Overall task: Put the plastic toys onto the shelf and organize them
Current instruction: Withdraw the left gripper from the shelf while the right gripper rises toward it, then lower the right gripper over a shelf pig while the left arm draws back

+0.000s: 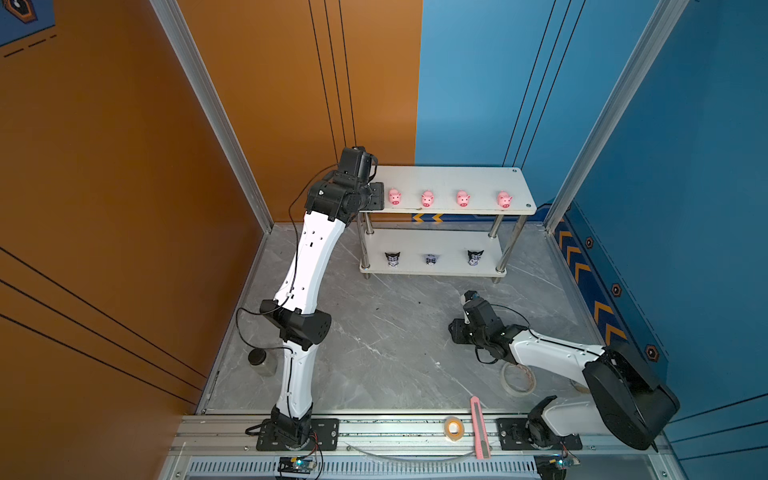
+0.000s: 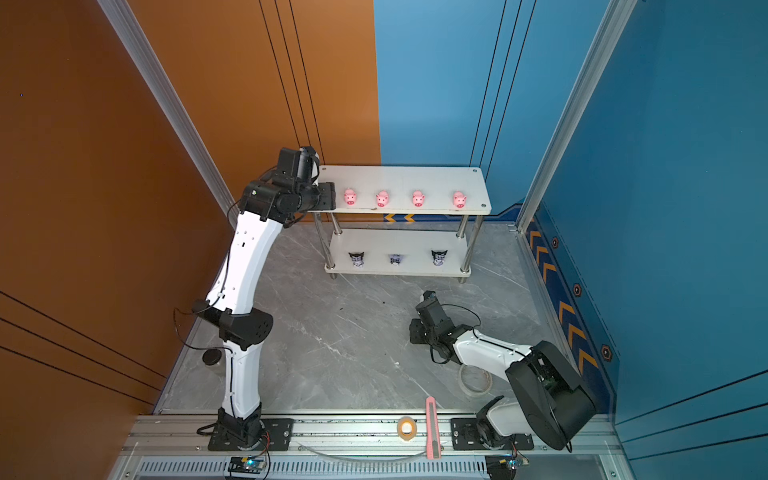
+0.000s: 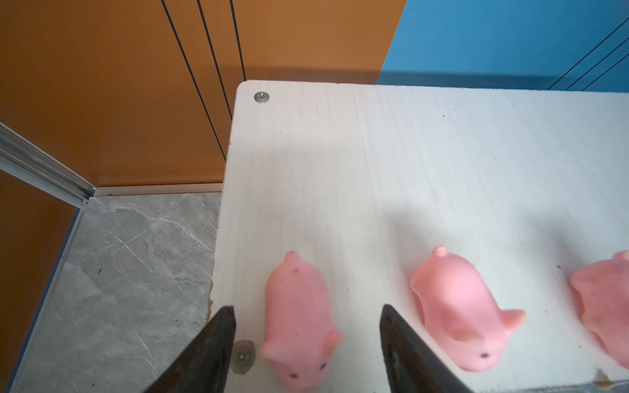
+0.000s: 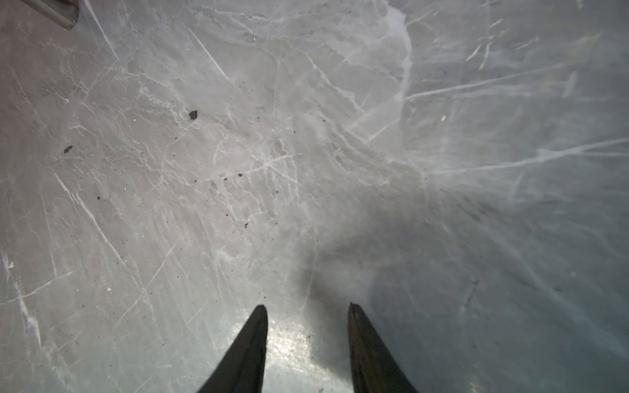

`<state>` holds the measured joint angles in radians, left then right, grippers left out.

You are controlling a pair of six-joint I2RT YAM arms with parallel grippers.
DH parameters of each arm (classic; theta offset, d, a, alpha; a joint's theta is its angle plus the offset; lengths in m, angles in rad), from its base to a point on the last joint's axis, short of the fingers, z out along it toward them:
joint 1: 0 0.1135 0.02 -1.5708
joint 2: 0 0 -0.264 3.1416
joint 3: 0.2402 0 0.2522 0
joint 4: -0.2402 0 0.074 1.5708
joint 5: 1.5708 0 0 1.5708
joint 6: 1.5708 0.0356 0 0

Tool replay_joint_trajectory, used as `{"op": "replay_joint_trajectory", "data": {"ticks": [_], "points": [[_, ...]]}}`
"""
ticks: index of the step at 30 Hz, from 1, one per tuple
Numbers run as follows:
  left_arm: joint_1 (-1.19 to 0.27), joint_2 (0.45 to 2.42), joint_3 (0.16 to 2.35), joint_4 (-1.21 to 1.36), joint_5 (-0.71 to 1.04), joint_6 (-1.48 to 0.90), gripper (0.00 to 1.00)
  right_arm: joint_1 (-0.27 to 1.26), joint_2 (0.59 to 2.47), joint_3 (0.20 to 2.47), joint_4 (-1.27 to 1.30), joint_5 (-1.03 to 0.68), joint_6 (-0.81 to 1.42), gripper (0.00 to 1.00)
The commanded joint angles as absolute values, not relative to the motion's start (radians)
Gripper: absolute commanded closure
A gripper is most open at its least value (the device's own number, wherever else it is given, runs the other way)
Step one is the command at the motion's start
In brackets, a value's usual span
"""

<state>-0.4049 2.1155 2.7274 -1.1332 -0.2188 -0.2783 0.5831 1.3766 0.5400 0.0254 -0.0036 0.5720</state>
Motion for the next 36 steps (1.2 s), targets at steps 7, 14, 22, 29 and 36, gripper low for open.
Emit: {"op": "replay_joint_trajectory", "data": {"ticks": [7, 14, 22, 29, 36], "points": [[-0.468, 1.912, 2.658, -1.102, -0.278, -0.244, 0.27, 0.650, 1.137, 0.735, -0.258, 0.221, 0.468, 0.54], [-0.534, 1.793, 2.522, -1.094, -0.291, -0.242, 0.31, 0.677, 1.102, 1.103, -0.532, 0.372, 0.328, 0.57], [-0.650, 1.511, 2.051, -0.901, -0.360, -0.246, 0.31, 0.651, 1.300, 1.607, -0.808, 0.507, 0.181, 0.51], [-0.719, 1.176, 1.537, -0.645, -0.413, -0.294, 0.30, 0.604, 1.498, 1.922, -0.850, 0.451, 0.126, 0.39], [-0.722, 0.987, 1.270, -0.631, -0.428, -0.346, 0.30, 0.534, 1.715, 2.203, -0.940, 0.324, 0.115, 0.35]]}}
